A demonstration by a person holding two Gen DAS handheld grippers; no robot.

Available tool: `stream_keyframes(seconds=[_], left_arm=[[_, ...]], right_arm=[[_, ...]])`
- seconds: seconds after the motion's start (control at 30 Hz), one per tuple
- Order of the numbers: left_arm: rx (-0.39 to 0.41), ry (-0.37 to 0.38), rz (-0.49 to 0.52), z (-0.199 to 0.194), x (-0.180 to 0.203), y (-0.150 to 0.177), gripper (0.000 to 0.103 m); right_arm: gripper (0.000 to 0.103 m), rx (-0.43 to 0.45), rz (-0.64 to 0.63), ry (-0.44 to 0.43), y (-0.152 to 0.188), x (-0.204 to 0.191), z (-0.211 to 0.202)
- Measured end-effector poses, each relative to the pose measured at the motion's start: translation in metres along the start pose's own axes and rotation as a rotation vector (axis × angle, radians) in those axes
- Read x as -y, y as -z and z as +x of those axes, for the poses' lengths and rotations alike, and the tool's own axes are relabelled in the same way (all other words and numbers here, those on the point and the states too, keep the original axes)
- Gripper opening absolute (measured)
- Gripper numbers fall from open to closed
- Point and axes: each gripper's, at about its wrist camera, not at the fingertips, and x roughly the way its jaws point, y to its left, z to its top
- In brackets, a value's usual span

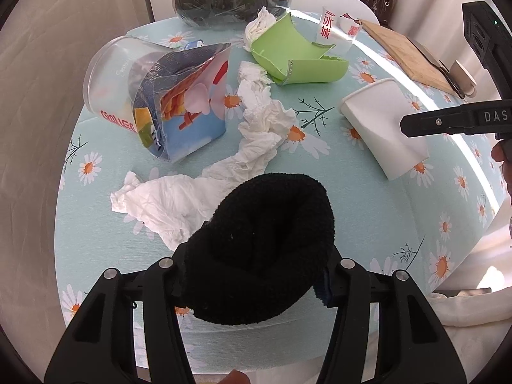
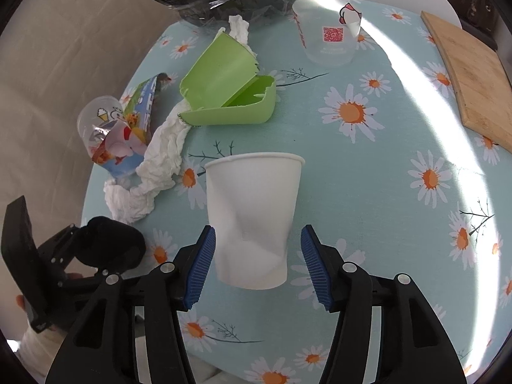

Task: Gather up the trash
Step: 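Grasp the black pad with the left tool while the right tool grasps the white paper cup, then lift and carry the black pad and paper cup over the black trash bin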

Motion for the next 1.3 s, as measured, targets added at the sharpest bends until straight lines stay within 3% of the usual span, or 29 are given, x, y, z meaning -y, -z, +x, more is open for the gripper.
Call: stream_keyframes(seconds=[0.17,0.2,0.23,0.27,0.6,0.8,1.1,1.3], left_arm=[[0.033,-0.05,-0.023,-0.018,0.0,-0.001,0.056],[0.04,-0.054,-0.03,-0.021,0.0,-0.001,0.056],[0.049,-0.063,-0.038,-0.025,0.0,-0.002,0.056],[0.057,-0.073,-0.044,-0.027,0.001,-0.002,0.056],[0.116,-0.136,-0.045,-0.059,0.012,-0.009,0.056],[0.162,-0.124,-0.07,-0.072,0.02,-0.029,0.056],[0.215,-0.199,-0.069,-0.096,0.035,-0.06,0.056],[0.219,-0.248,-0.066,-0.106,0.034,-0.069,0.056]], right_arm=[[0.06,-0.012,0.008,-0.025,-0.003,0.01,0.01],[0.058,-0.01,0.011,-0.033,-0.004,0.012,0.012],[0.039,-0.009,0.016,-0.06,-0.005,0.014,0.014],[0.035,-0.013,0.034,-0.113,-0.006,0.018,0.015],[0.034,0.022,0.055,-0.16,0.0,0.047,-0.009],[0.034,0.091,0.002,-0.117,0.011,0.063,-0.042],[0.034,0.2,-0.097,-0.02,0.024,0.072,-0.093],[0.034,0.238,-0.137,-0.03,0.029,0.076,-0.113]])
